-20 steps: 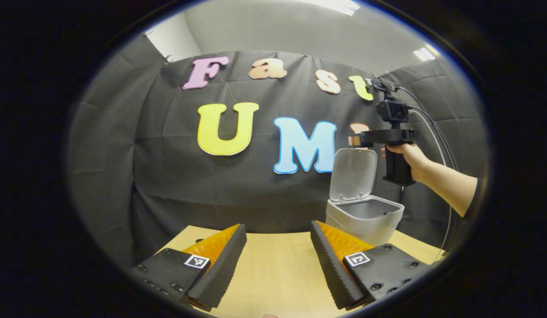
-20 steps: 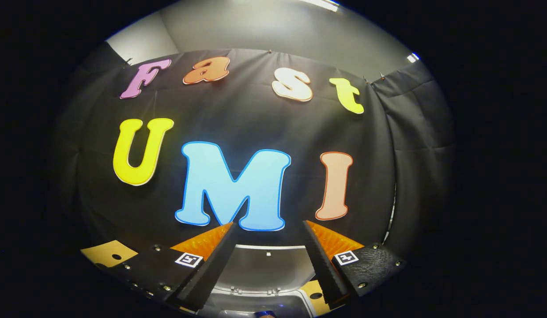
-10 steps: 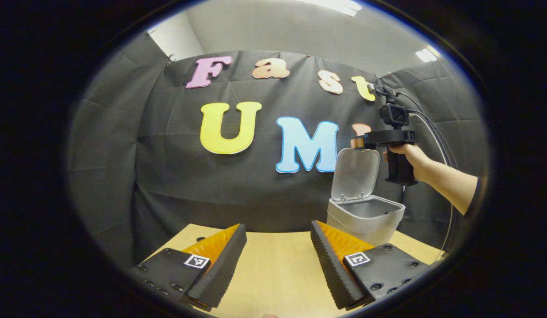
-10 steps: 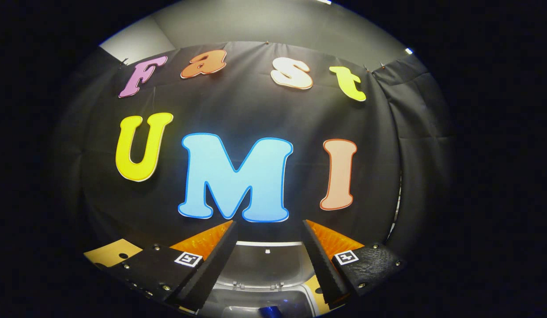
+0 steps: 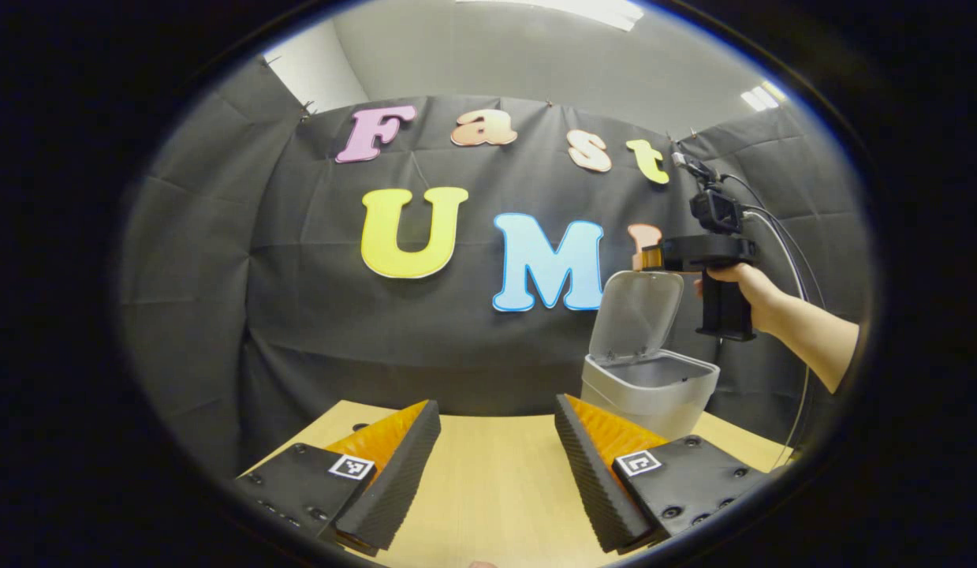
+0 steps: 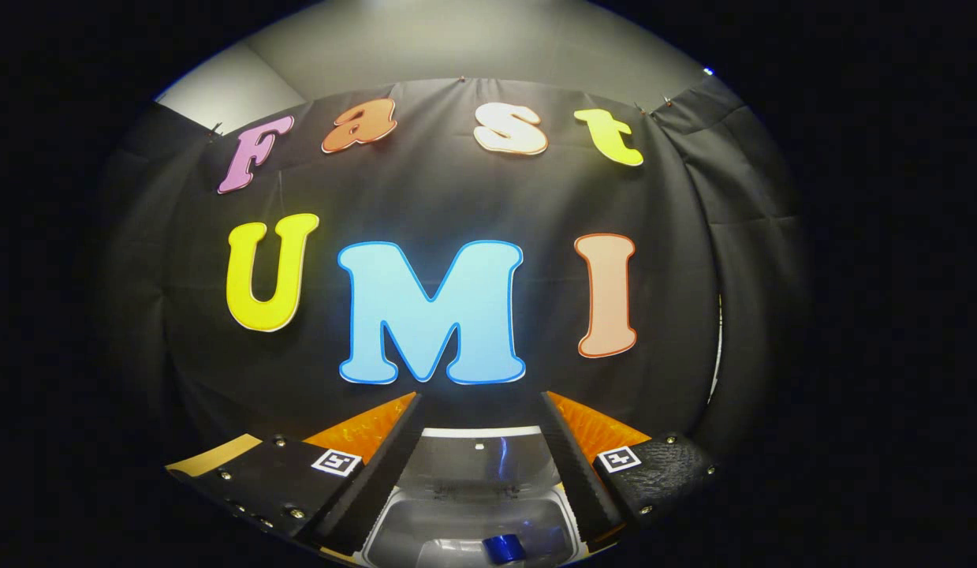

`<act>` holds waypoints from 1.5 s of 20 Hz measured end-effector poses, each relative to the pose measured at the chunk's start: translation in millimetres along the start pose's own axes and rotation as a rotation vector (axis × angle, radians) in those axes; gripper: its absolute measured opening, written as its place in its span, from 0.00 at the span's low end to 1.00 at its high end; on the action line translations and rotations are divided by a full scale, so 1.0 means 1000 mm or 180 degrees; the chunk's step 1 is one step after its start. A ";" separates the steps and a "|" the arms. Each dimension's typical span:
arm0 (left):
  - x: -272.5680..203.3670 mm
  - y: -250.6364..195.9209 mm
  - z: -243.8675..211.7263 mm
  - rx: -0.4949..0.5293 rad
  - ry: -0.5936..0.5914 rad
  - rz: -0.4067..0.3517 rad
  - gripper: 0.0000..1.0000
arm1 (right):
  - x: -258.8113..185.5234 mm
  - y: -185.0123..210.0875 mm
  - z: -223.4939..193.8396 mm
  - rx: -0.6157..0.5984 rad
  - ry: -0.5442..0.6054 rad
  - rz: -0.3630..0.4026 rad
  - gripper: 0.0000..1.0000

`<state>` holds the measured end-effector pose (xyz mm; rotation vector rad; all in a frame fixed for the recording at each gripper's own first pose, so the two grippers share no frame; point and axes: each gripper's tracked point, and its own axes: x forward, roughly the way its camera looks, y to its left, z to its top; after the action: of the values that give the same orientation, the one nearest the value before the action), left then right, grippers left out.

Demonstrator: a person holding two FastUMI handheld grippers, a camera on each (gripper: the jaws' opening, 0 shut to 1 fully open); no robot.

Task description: Press the lid of the desktop garbage bin to open it, pick up the crumpled paper on the desktop and throw it into the bin, then pick up the pop can on the desktop and drop it into the bin, and finally close the garbage bin lid.

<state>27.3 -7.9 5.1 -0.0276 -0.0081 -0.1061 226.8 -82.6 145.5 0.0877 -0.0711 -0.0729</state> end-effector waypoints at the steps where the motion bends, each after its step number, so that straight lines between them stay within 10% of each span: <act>1: -0.001 -0.002 0.001 -0.0004 -0.0006 -0.0004 1.00 | -0.005 0.000 -0.003 0.0001 -0.0013 0.0000 0.93; 30: -0.021 -0.011 0.004 0.0049 -0.0025 0.0004 1.00 | -0.068 0.003 -0.148 -0.0134 0.0605 0.0047 0.94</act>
<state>5.0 -16.6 9.1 -0.0125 -0.0167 -0.1046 169.9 -61.6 -5.5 0.0518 0.1197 -0.0511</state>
